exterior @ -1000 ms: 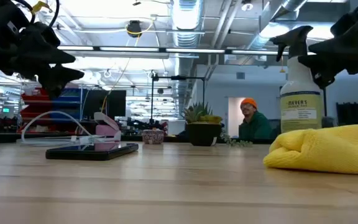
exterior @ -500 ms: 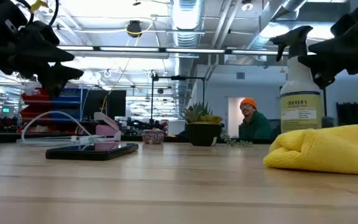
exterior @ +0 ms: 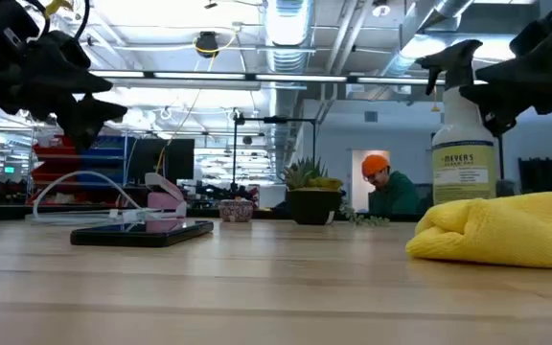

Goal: Apply microfiber cloth
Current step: Return to Home Position

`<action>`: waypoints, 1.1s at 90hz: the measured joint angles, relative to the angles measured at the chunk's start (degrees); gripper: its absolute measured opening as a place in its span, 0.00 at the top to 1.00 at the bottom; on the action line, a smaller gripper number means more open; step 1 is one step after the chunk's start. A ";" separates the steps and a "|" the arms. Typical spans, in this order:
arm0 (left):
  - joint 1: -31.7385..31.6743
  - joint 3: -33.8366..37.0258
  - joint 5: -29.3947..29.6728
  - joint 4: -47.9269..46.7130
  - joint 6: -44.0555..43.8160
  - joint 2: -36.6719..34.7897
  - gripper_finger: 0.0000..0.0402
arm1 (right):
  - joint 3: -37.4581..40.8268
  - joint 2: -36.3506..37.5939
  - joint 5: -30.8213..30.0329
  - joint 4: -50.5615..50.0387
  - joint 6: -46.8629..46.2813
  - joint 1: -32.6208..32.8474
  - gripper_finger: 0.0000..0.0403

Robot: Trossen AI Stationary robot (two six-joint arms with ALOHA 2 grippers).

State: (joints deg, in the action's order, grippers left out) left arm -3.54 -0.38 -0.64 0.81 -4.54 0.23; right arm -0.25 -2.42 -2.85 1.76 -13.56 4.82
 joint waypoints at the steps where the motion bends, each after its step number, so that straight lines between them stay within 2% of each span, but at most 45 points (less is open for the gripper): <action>1: -0.01 0.00 0.01 -0.01 0.00 0.04 0.58 | 0.00 0.00 0.00 0.00 0.00 0.00 0.67; 24: -0.01 0.00 0.19 -0.04 0.00 0.03 0.58 | 0.00 0.02 0.00 -0.02 -0.02 0.00 0.67; 40: -0.08 0.01 6.96 0.73 1.82 0.02 0.58 | 0.00 0.00 0.00 -0.02 -0.02 0.00 0.67; 99: -0.06 0.02 7.51 0.74 1.82 0.02 0.58 | 0.00 0.00 0.01 -0.03 -0.02 0.00 0.67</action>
State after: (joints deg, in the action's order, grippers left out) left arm -3.60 -0.36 6.87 1.55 -2.72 0.25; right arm -0.25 -2.42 -2.84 1.73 -13.58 4.82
